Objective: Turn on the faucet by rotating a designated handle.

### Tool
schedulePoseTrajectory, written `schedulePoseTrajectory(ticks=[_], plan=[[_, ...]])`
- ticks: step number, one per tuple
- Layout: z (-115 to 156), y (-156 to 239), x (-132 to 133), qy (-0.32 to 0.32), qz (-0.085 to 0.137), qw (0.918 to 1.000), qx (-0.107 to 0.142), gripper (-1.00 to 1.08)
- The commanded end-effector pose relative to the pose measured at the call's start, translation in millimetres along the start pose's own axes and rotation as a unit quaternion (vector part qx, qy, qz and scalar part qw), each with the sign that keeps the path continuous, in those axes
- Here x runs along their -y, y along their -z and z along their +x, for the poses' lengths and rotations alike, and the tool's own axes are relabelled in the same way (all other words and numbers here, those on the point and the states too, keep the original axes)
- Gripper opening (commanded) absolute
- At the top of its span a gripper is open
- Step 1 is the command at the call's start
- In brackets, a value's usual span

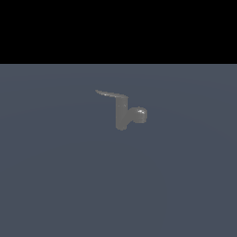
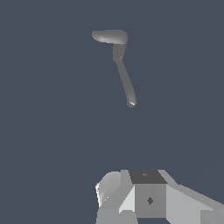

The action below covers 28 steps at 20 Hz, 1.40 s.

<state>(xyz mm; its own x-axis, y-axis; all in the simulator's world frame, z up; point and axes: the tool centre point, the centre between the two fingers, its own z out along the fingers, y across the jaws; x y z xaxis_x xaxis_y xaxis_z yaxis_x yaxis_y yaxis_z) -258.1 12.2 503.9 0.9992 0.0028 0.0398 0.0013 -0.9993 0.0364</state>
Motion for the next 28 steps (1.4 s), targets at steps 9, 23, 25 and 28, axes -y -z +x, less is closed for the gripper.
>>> schedulePoseTrajectory(ticks=[9, 23, 25, 28], plan=[[9, -8, -6, -0.018, 0.008, 0.9998, 0.005, -1.00], [29, -11, -4, -0.047, 0.020, 0.9987, 0.007, -1.00], [37, -13, -3, -0.059, 0.025, 0.9979, 0.009, -1.00], [54, -16, -1, -0.082, 0.032, 0.9960, 0.011, -1.00]])
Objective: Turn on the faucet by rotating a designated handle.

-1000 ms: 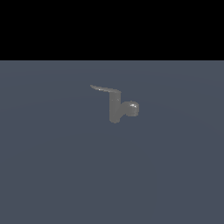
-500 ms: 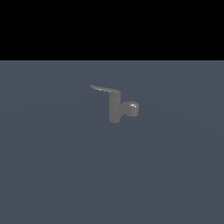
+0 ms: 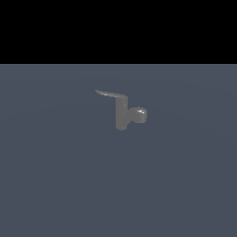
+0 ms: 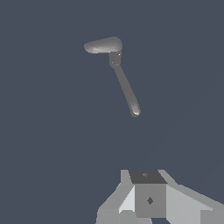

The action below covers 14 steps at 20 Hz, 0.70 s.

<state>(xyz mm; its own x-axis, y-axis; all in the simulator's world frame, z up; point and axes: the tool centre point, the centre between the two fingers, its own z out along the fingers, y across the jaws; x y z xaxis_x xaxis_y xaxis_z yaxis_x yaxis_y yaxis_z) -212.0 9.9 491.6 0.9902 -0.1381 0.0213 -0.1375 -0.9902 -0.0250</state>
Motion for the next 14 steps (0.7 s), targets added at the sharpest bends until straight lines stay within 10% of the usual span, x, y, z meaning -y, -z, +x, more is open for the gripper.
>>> schedulePoseTrajectory(ticks=[1, 14], plan=[[14, -3, 4, -0.021, 0.007, 0.9998, 0.003, -1.00], [113, -44, 31, -0.178, 0.038, 0.9830, 0.024, -1.00]])
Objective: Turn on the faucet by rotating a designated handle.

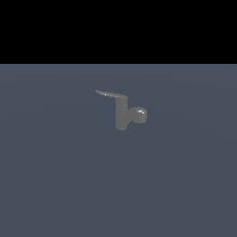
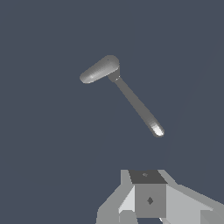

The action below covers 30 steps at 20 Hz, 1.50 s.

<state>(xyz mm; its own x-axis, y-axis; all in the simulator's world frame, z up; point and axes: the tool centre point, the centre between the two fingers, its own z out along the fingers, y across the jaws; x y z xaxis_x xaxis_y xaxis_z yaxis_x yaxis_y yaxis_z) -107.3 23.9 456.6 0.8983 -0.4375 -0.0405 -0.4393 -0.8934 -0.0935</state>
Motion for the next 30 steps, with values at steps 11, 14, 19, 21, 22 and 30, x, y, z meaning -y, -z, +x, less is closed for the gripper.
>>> schedulePoseTrajectory(ticks=[11, 14, 19, 21, 22, 30], plan=[[83, -68, 50, -0.167, 0.006, 0.9859, 0.013, -1.00], [101, -89, 61, -0.207, 0.004, 0.9783, 0.013, -1.00], [128, -127, 78, -0.272, -0.002, 0.9624, 0.010, -1.00], [139, -143, 85, -0.297, -0.005, 0.9549, 0.007, -1.00], [144, -151, 88, -0.309, -0.007, 0.9509, 0.006, -1.00], [178, -220, 109, -0.402, -0.020, 0.9155, -0.013, -1.00]])
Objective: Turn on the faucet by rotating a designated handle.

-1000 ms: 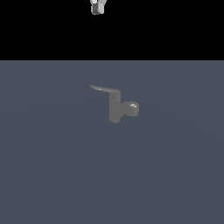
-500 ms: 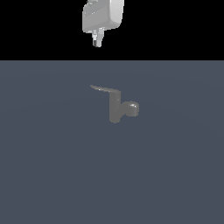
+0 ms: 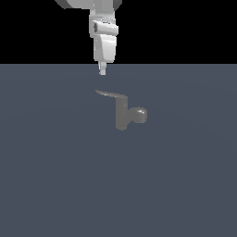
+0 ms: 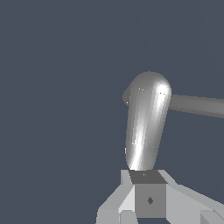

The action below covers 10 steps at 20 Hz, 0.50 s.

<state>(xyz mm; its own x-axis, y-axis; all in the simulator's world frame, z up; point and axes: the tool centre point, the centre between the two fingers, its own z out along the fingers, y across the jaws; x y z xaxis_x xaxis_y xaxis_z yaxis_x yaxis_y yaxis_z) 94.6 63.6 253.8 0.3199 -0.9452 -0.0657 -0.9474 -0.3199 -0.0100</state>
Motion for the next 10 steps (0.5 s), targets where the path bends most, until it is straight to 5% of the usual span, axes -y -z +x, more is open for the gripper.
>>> schedulePoseTrajectory(ticks=[1, 10], plan=[[2, -20, 11, -0.029, -0.001, 0.9996, -0.008, -1.00], [5, -69, 33, -0.091, -0.002, 0.9955, -0.028, -1.00]])
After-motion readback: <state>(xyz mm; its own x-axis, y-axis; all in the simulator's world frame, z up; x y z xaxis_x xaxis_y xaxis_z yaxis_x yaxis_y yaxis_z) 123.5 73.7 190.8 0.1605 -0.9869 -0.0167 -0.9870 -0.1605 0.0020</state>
